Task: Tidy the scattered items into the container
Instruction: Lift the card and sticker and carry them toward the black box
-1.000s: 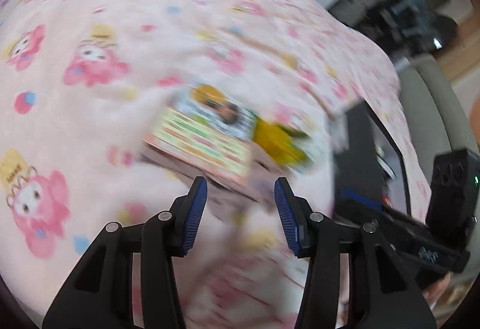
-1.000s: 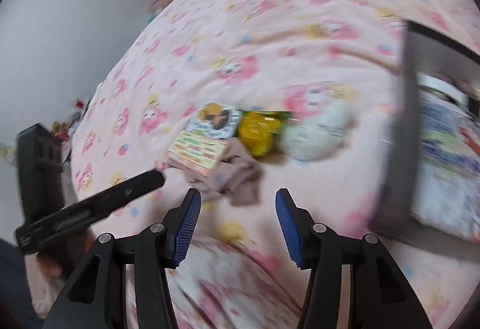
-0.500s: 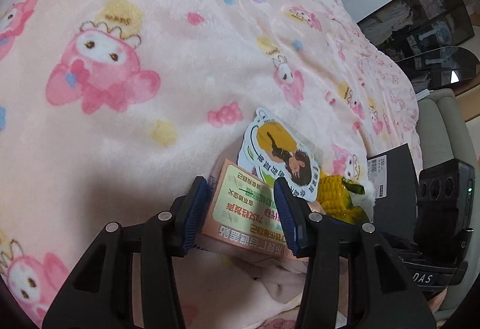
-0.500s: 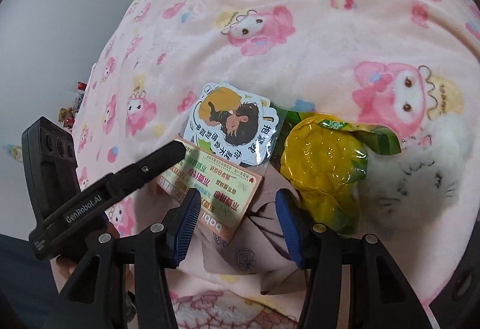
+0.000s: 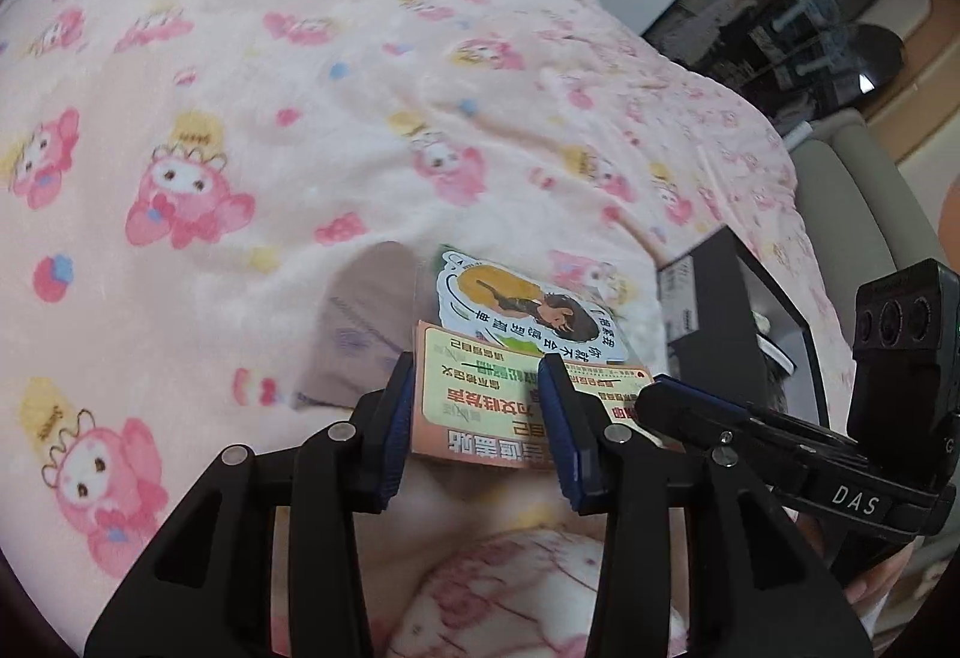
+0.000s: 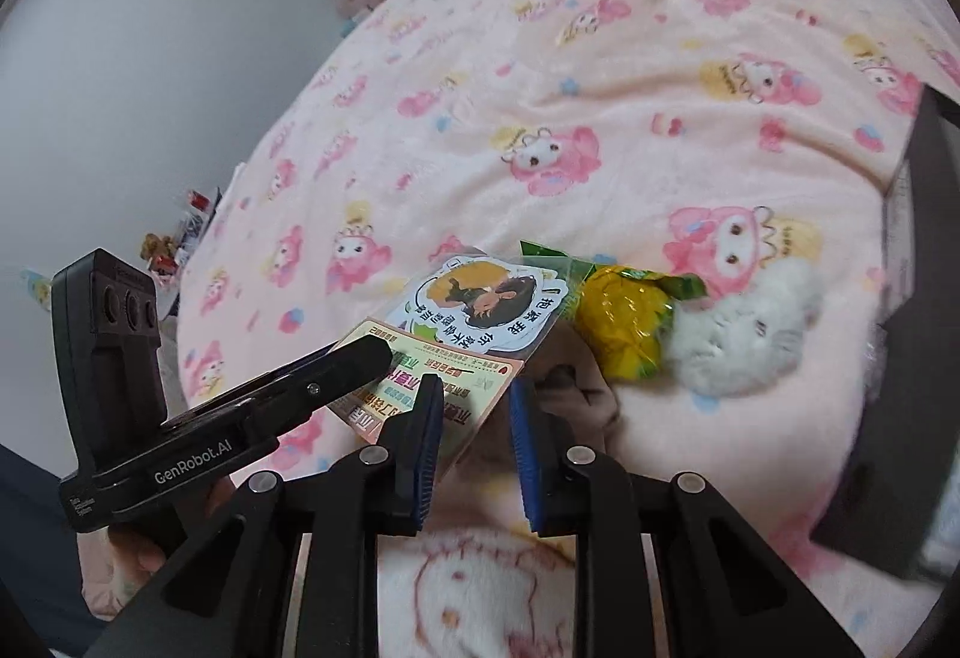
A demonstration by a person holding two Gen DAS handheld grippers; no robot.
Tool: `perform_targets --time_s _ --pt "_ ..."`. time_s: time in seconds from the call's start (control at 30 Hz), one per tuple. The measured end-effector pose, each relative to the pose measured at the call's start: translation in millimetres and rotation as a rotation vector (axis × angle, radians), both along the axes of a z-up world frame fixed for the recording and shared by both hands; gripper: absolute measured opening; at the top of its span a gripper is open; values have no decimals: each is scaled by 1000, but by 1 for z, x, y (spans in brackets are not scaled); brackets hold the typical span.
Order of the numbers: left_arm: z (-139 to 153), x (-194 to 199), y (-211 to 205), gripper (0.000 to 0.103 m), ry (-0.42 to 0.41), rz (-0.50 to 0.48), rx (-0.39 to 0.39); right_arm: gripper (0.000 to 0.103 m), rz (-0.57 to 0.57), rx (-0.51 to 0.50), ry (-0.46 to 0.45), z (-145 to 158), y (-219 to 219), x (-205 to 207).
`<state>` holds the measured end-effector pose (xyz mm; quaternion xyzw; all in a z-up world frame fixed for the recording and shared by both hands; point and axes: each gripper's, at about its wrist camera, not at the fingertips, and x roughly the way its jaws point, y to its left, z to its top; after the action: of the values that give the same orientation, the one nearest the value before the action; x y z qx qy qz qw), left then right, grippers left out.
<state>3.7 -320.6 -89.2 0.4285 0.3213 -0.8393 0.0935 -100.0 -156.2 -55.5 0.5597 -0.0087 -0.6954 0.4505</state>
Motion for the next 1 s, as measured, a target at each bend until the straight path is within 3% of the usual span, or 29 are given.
perform_targets --time_s 0.2,0.47,0.6,0.8,1.0 --pt "34 1 55 43 39 -112 -17 20 -98 -57 50 35 66 16" --pt "52 -12 170 43 24 -335 -4 20 -277 -93 49 43 190 38" --pt "40 -18 235 43 -11 -460 5 20 -355 -56 32 31 254 47" --pt "3 -30 290 45 -92 -538 -7 22 -424 -26 38 -2 307 49" --pt "-46 -45 304 45 -272 -554 -23 22 -493 -16 -121 -58 324 34"
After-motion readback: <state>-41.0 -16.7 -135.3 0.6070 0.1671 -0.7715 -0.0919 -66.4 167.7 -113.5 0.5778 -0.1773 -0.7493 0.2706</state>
